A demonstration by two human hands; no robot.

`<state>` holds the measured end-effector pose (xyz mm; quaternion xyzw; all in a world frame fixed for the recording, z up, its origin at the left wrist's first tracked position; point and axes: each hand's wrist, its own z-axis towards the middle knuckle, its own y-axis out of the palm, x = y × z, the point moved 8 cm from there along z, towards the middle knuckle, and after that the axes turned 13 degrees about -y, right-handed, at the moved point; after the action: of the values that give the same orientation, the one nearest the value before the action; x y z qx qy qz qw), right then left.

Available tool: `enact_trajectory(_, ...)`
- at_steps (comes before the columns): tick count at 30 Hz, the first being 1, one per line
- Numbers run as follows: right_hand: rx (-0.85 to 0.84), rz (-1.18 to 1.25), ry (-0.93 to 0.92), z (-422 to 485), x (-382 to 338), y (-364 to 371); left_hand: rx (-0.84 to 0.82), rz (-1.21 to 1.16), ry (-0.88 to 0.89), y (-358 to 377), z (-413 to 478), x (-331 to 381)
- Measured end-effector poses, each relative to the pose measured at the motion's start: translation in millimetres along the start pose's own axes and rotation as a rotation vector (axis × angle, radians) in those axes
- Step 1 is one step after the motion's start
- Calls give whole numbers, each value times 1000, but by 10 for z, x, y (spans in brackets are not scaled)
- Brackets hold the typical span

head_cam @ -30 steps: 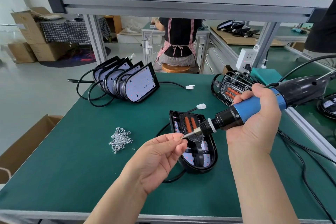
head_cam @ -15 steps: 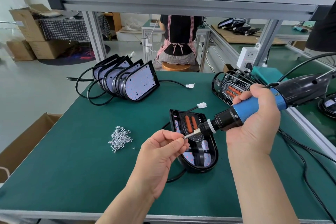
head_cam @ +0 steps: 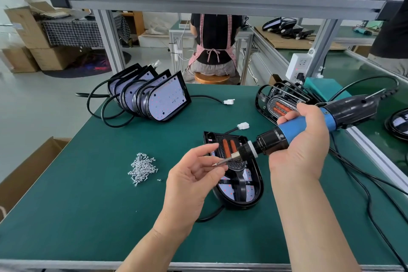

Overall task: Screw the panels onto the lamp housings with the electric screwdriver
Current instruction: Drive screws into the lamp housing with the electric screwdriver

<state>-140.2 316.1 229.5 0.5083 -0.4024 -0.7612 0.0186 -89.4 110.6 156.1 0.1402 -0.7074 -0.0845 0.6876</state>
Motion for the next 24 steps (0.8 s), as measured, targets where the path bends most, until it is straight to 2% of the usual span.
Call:
enact_trajectory(3,54,91,8,85,-3,17,23,20,-13,-115,76,7)
enact_trajectory(5,53,84,-13,114,23,16,172,80,-36,-309,176,-3)
enact_trajectory(8,-18,34,-92,142,22,56,335,297,-211,-472,410,-147)
enact_trajectory(11,-134,-26,-157,144,39,187,250,514,-374,-338,617,-309)
enact_trajectory(14,-256,-69,-175,82,109,354,178,668,-425,-199,727,-412)
enact_trajectory(24,-414,-140,-146,10,337,609,200,623,-394,-157,739,-473)
